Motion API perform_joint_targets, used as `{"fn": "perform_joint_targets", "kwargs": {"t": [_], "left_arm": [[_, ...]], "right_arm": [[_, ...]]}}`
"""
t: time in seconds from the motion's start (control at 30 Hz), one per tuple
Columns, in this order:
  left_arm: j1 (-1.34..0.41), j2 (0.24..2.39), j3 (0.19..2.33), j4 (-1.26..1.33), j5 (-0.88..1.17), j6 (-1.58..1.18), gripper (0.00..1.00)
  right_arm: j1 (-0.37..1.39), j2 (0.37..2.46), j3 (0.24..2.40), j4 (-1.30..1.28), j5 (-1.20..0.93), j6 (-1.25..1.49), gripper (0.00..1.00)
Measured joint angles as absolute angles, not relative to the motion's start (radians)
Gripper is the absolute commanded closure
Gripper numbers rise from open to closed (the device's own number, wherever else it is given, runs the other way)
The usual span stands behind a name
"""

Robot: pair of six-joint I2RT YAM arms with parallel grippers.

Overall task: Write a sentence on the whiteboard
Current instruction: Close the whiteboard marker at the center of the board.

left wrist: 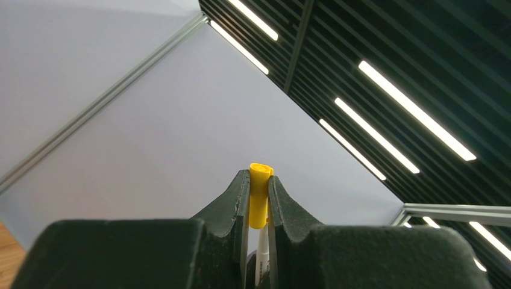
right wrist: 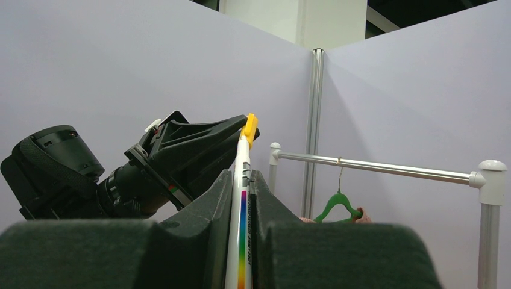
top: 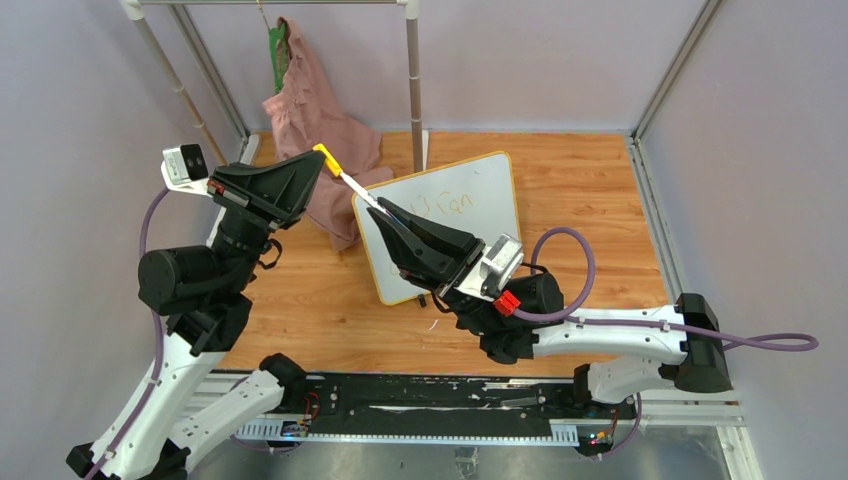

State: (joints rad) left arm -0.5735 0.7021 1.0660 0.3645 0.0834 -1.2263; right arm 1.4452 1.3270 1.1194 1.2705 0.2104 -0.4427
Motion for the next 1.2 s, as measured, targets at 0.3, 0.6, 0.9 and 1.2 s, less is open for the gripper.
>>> {"fn": "perform_joint_targets", "kwargs": {"t": [0.3,0.6,0.9,1.2], "left_arm": [[-0.574,0.702,1.075,0.364,0.083,-1.226,1.0],[-0.574,0.702,1.081,0.365,0.086,-1.226,1.0],[-0.574,0.702,1.081,0.365,0.087,-1.226,1.0],[-0.574,0.702,1.081,0.365,0.09,-1.227,1.0]], "right_arm": [[1.445,1.327,1.119,1.271,0.21,-0.443,1.0],[1.445,1.327,1.119,1.264,0.21,-0.442,1.0],[1.445,1.328,1.119,1.262,0.21,-0.442,1.0],[1.445,1.341,1.125,1.259,0.21,-0.442,1.0]]}}
